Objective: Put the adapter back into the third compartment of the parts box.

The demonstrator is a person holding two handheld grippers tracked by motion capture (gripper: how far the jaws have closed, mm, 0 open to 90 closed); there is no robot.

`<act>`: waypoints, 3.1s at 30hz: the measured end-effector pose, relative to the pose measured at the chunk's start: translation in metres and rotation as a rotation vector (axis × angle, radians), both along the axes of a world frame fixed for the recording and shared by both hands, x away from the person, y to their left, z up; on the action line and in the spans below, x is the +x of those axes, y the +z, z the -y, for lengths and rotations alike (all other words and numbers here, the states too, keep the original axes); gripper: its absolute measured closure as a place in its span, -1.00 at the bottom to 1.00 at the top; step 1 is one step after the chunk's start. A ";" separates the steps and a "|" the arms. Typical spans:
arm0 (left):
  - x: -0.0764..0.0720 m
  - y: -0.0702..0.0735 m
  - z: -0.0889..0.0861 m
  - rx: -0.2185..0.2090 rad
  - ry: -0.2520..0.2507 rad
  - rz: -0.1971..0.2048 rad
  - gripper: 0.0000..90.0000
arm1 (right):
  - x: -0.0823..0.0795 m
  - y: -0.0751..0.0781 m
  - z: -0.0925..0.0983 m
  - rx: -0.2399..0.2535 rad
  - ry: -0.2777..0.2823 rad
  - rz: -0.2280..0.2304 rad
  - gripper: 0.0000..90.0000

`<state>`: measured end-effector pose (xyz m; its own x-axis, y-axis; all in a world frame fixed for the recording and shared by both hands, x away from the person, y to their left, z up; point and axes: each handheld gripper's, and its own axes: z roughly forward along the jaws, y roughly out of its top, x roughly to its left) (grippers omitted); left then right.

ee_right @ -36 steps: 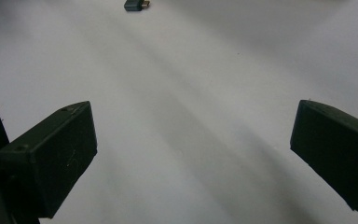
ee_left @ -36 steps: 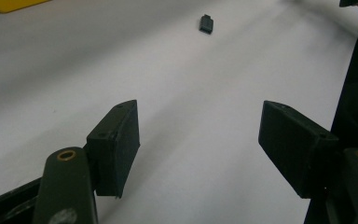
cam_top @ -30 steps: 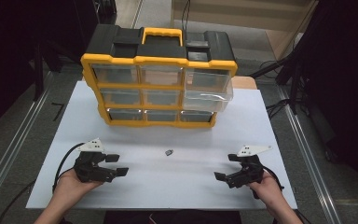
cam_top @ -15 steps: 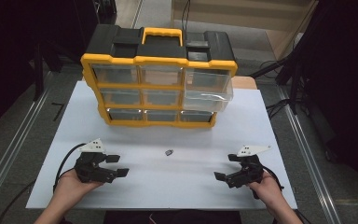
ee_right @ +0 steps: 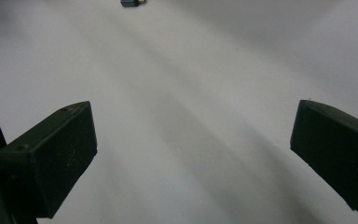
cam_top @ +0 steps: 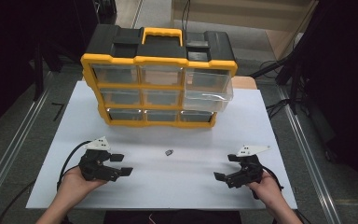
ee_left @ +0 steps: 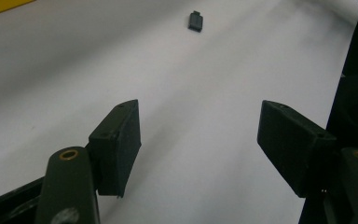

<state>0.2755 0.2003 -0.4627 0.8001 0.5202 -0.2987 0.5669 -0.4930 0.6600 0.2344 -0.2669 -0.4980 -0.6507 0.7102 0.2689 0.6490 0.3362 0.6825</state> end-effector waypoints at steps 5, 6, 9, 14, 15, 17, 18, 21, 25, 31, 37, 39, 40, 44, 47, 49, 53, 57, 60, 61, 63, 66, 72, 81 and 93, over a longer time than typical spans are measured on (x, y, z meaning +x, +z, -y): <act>0.001 0.006 0.007 -0.037 -0.018 0.000 -0.39 | 0.000 0.000 -0.002 -0.001 0.008 -0.003 -1.00; 0.002 0.007 0.009 -0.037 -0.018 0.002 -0.42 | 0.000 0.000 -0.002 0.000 0.009 -0.003 -1.00; 0.005 0.009 0.014 -0.043 -0.023 0.013 -0.43 | 0.000 0.000 -0.002 0.004 0.009 -0.002 -1.00; 0.011 0.011 0.021 -0.023 -0.031 0.011 -0.47 | -0.001 0.000 -0.002 0.002 0.009 0.001 -1.00; 0.012 0.012 0.022 -0.021 -0.031 0.009 -0.47 | -0.001 0.000 -0.002 0.002 0.008 0.001 -1.00; 0.013 0.013 0.023 -0.020 -0.034 0.004 -0.47 | -0.001 0.000 -0.002 0.001 0.008 0.001 -1.00; 0.015 0.015 0.026 -0.023 -0.030 -0.003 -0.47 | -0.001 0.000 -0.002 0.001 0.008 0.003 -1.00; 0.018 0.017 0.030 -0.001 -0.033 0.005 -0.48 | -0.001 0.000 -0.002 -0.001 0.008 0.004 -1.00; 0.020 0.017 0.037 0.025 -0.039 0.019 -0.78 | -0.001 0.001 -0.001 0.000 0.007 0.004 -1.00; 0.029 0.017 0.043 -0.008 -0.035 0.019 -1.00 | -0.002 0.001 -0.002 0.004 0.014 0.006 -1.00; 0.035 0.017 0.049 -0.003 -0.042 0.023 -0.98 | -0.002 0.001 -0.001 0.006 0.011 0.005 -1.00; 0.036 0.017 0.052 0.000 -0.046 0.030 -0.98 | -0.002 0.001 -0.001 0.006 0.010 0.005 -1.00; 0.037 0.017 0.054 -0.001 -0.048 0.030 -0.98 | -0.002 0.001 -0.001 0.006 0.010 0.004 -1.00; 0.042 0.018 0.061 -0.001 -0.059 0.043 -0.95 | -0.002 0.001 -0.001 0.006 0.011 0.005 -1.00; 0.044 0.019 0.067 0.003 -0.069 0.059 -0.95 | -0.002 0.001 -0.001 0.005 0.009 0.005 -1.00; 0.046 0.020 0.072 0.006 -0.073 0.069 -0.95 | -0.002 0.001 -0.001 0.007 0.008 0.004 -1.00; 0.049 0.020 0.078 0.004 -0.077 0.070 -0.95 | -0.002 0.001 -0.001 0.007 0.010 0.005 -1.00; 0.053 0.016 0.089 0.011 -0.086 0.087 -0.85 | -0.002 0.001 -0.001 0.008 0.009 0.005 -1.00; 0.056 0.014 0.094 0.013 -0.090 0.088 -0.85 | -0.002 0.001 -0.001 0.008 0.012 0.005 -1.00; 0.056 0.014 0.096 0.017 -0.090 0.091 -0.85 | -0.002 0.001 -0.001 0.008 0.012 0.004 -1.00; 0.058 0.014 0.100 0.021 -0.097 0.092 -0.85 | -0.002 0.001 -0.001 0.007 0.012 0.004 -1.00; 0.060 0.013 0.107 0.021 -0.102 0.102 -0.85 | -0.001 0.001 0.000 0.005 0.009 0.004 -1.00; 0.064 0.009 0.122 0.068 -0.097 0.119 -0.85 | -0.001 0.001 0.000 0.006 0.008 0.000 -1.00; 0.070 0.012 0.138 0.056 -0.113 0.122 -0.80 | -0.001 0.001 0.000 0.009 0.007 -0.001 -1.00; 0.066 0.004 0.145 0.081 -0.121 0.162 -0.56 | -0.001 0.001 0.001 0.010 0.004 -0.001 -1.00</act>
<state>0.3416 0.0549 -0.4589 0.8924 0.4345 -0.1219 0.3899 -0.6065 0.6929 0.2332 -0.2677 -0.4968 -0.6536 0.7046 0.2762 0.6479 0.3324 0.6854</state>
